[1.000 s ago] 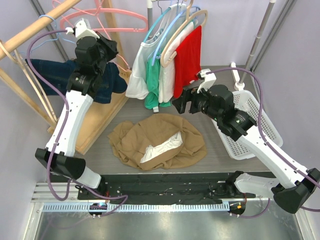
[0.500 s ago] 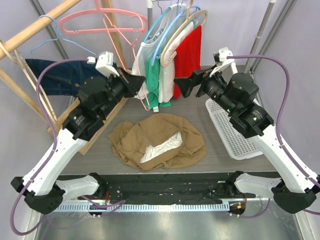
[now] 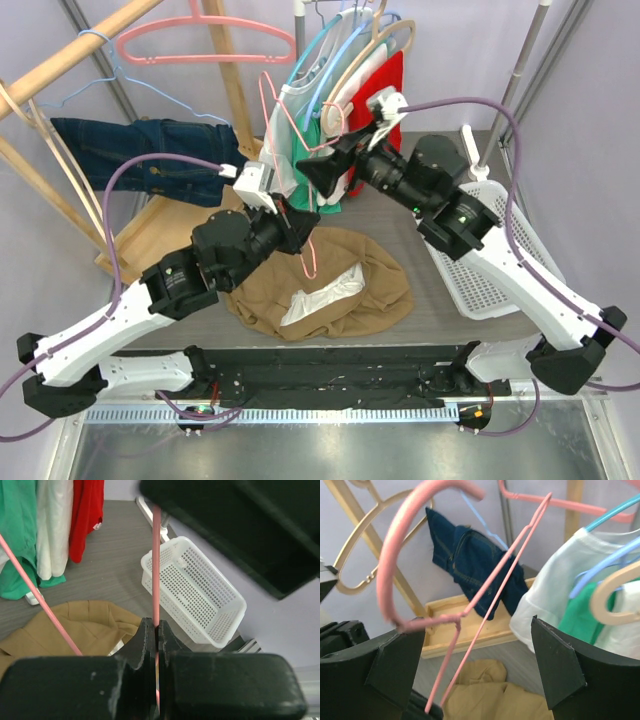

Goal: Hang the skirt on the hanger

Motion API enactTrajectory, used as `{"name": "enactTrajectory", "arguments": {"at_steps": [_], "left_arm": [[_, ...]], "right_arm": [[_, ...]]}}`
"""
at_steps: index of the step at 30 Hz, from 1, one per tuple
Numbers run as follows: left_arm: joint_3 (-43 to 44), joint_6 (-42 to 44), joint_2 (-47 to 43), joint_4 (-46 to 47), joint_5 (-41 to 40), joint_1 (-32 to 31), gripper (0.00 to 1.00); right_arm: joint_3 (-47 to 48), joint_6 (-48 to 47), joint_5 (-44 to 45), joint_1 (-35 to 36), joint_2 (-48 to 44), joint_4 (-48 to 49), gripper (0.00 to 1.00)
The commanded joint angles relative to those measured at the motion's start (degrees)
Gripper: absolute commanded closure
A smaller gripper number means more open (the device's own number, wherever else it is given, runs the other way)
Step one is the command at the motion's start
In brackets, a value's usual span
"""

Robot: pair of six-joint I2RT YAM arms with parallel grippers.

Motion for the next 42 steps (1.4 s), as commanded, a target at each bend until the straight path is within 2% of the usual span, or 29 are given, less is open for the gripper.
{"name": "enactTrajectory", "arguments": {"at_steps": [1, 6, 9, 10, 12, 13, 15, 16, 20, 23, 24, 25, 28, 31, 36, 39, 42], "left_arm": [[0.33, 2.82, -0.87, 2.14, -11.99, -5.59, 1.0], [-0.46, 3.08, -0.6, 2.66, -16.12, -9.2, 1.0], [-1.51, 2.65, -0.43, 3.19, -17.09, -10.87, 1.0], [-1.77, 2.38, -0.51, 3.54, -17.88, -11.14, 1.0], [-2.39, 2.2, -0.25, 4.42, -17.45, -11.32, 1.0], [-2.48, 2.2, 0.1, 5.12, -17.19, -11.32, 1.0], [-2.13, 2.81, 0.71, 5.65, -16.66, -11.32, 1.0], [-1.78, 3.6, 1.33, 5.74, -16.05, -11.32, 1.0], [-0.72, 5.19, 2.04, 5.57, -15.25, -11.4, 1.0], [-0.89, 5.81, 1.6, 5.66, -15.07, -11.32, 0.93], [-1.07, 5.98, 1.42, 5.66, -14.99, -11.32, 0.89], [-1.42, 6.07, 1.33, 5.66, -14.81, -11.4, 0.76], [-1.6, 6.42, 0.98, 5.48, -14.46, -11.32, 0.49], [0.33, 6.68, 1.59, 2.41, -15.16, -11.4, 0.34], [1.57, 7.74, -0.59, -0.14, -15.43, -11.4, 0.22], [0.43, 8.52, -3.23, -0.94, -12.36, -11.4, 0.15], [-0.63, 9.49, -4.99, -2.43, -8.4, -11.32, 0.12]], "right_arm": [[2.41, -2.23, 4.62, 4.4, 1.54, 1.54, 0.09], [1.09, -1.8, 16.21, 7.49, 2.51, 3.92, 0.18], [0.21, -1.97, 21.14, 9.33, 2.6, 6.9, 0.35], [0.21, -2.06, 21.93, 9.77, 2.68, 7.6, 0.47], [0.3, -2.06, 24.56, 11.09, 2.86, 7.87, 0.6], [0.47, -2.06, 25.36, 11.27, 3.12, 7.7, 0.73], [0.56, -1.53, 27.29, 11.88, 3.21, 7.44, 0.86], [0.47, -1.44, 28.09, 12.15, 3.13, 7.35, 0.99], [-0.31, -0.65, 29.59, 12.41, 2.42, 7.7, 0.99], [-1.37, -0.04, 29.67, 12.41, 1.46, 8.4, 0.99], [-1.37, 0.05, 29.76, 12.5, 1.37, 8.4, 0.99], [-1.29, 0.4, 29.85, 12.5, 1.28, 8.23, 0.99], [-1.02, 0.32, 30.11, 12.5, 0.93, 8.05, 0.99], [-1.46, 0.49, 30.38, 12.41, 0.05, 7.7, 0.99], [0.91, 1.02, 29.06, 12.41, -1.18, -0.02, 0.99], [1.7, 1.11, 29.67, 12.41, -2.5, -3.62, 0.99], [1.18, 0.76, 31.16, 12.41, -4.87, -6.0, 0.99]]}}
